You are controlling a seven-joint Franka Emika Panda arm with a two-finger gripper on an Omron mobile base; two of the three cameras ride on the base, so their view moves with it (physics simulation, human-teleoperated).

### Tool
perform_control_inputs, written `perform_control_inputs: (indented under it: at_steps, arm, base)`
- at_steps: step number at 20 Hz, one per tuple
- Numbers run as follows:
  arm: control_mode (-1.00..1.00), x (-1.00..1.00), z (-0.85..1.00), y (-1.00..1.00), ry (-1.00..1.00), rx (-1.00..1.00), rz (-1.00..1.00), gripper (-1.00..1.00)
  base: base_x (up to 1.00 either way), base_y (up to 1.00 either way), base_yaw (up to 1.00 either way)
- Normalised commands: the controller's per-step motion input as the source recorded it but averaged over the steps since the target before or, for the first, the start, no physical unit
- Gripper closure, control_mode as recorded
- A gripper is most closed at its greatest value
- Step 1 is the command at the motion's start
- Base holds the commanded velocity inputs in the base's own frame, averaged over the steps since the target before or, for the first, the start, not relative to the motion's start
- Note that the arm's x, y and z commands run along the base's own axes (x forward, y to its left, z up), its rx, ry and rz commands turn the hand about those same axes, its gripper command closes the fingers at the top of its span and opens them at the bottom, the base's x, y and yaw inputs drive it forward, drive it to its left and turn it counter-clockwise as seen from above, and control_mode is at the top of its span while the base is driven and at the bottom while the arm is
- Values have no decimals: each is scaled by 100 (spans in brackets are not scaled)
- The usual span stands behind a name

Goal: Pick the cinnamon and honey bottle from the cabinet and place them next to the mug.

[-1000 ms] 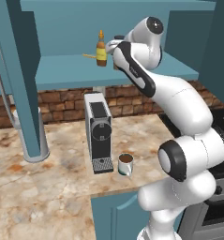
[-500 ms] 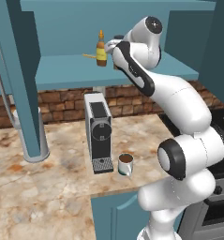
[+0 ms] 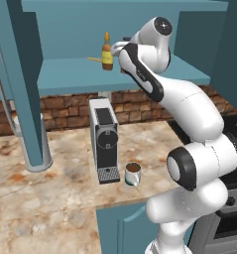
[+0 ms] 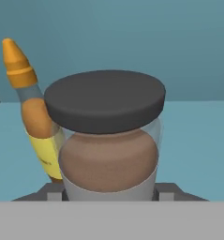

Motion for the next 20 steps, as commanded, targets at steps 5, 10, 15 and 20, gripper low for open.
perform_control_inputs:
  at_steps: [5,10,15,20]
  arm:
    - [-100,-75,0,-1,-1,0,0,100]
    - [-100,-100,0,-1,-2,0,0,100]
    - [-100,-100,-18,-2,0,0,0,100]
    - [-100,-82,-40,-12,-1,0,0,100]
  base:
    - [0,0,0]
    - [0,0,0]
    - [0,0,0]
    - [0,0,0]
